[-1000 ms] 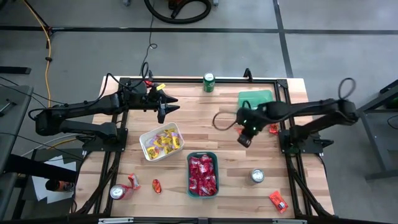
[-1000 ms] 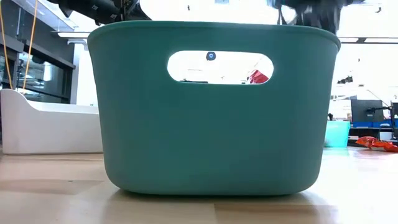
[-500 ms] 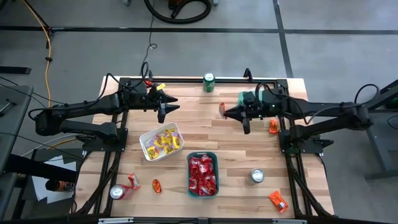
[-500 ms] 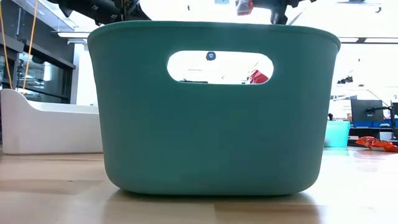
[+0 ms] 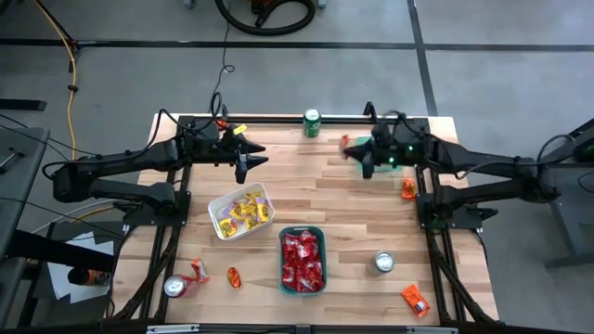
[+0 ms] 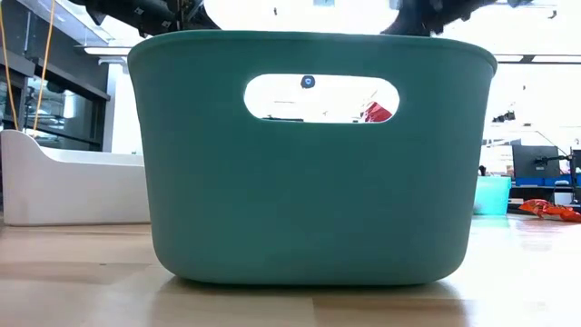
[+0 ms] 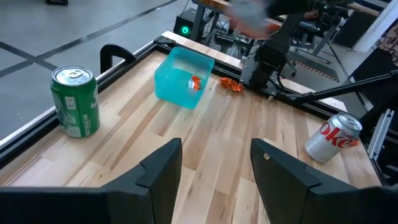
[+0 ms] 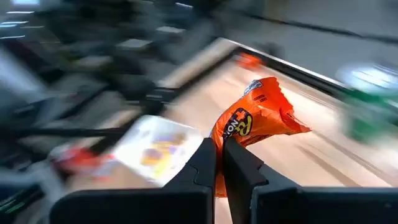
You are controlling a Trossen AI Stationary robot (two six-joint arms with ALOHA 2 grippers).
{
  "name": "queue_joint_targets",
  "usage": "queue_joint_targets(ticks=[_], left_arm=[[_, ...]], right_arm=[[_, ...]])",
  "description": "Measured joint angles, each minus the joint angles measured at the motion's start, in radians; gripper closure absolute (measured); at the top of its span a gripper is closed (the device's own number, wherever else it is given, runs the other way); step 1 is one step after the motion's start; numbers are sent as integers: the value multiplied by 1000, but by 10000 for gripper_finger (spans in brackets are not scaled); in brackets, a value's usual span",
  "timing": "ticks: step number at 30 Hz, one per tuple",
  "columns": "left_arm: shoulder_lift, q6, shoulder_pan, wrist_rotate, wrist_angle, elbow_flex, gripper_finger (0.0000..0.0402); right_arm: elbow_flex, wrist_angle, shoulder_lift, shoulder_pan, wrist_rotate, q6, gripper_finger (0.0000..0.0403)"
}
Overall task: Sort candy
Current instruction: Put the orange chocolate into the transparent green bin
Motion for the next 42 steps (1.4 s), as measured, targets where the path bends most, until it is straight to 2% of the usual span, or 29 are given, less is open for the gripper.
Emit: queue_joint_targets(ticks=[8,12,17,26,29,36,40,42], left_arm=[[0,0,0,0,0,0,224],[0,0,0,0,0,0,224],[0,-1,0,0,0,0,224],[0,-1,0,0,-1,0,224],[0,-1,0,0,-1,0,224],[0,0,0,0,-1,0,224],[0,0,0,-8,-1,0,224],[0,0,0,-21,-1,0,224]], right_arm=[[0,-489,16,-227,228,186,396],[0,-553,58,-302,280,243,396],[0,-574,122,-352,243,220,375],[0,-631,201,-362,233,219,233],[1,-641,194,-364,171,172,204],[117,-932,184,-352,108,147,194],[138,-948,184,-292,-38,126,194],[131,-975,189,-257,-71,144,194]])
